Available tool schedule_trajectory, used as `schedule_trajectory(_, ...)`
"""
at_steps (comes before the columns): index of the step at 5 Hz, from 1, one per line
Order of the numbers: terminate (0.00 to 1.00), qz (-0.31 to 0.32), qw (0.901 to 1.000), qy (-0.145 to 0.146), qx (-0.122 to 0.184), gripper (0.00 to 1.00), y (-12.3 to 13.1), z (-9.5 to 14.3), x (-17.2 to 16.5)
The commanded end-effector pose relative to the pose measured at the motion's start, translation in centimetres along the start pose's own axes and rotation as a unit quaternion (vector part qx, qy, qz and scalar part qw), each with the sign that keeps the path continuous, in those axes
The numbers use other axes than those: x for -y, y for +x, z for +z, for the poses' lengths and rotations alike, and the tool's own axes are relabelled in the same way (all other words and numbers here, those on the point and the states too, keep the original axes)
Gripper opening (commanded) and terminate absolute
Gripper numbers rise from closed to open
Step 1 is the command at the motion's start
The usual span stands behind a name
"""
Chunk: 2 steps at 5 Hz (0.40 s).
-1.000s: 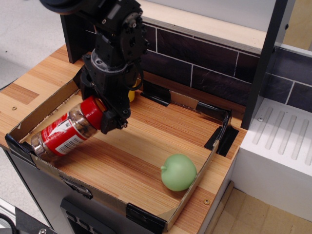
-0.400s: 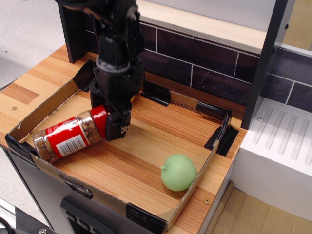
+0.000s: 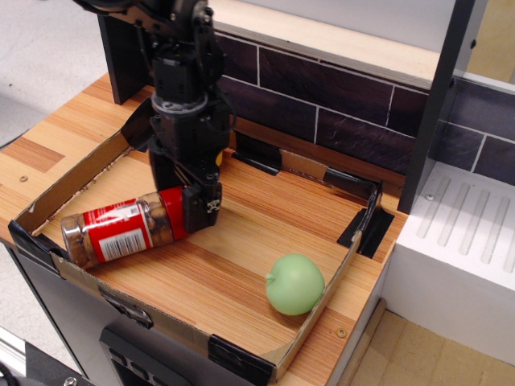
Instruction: Topple basil bottle
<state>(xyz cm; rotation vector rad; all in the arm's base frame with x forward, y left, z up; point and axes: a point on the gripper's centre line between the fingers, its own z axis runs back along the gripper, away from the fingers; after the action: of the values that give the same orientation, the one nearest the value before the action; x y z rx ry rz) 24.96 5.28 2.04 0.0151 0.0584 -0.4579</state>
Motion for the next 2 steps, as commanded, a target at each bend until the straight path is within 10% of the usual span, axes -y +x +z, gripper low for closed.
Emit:
schedule_trajectory(1,0.0,0.038,0.9975,0.023,0.054,1.0,-0.7,5.0,-0.7)
schedule_trajectory(2,0.0,0.105,0.9919,0.019,0.069,1.0,-0.2,7.0,-0.7)
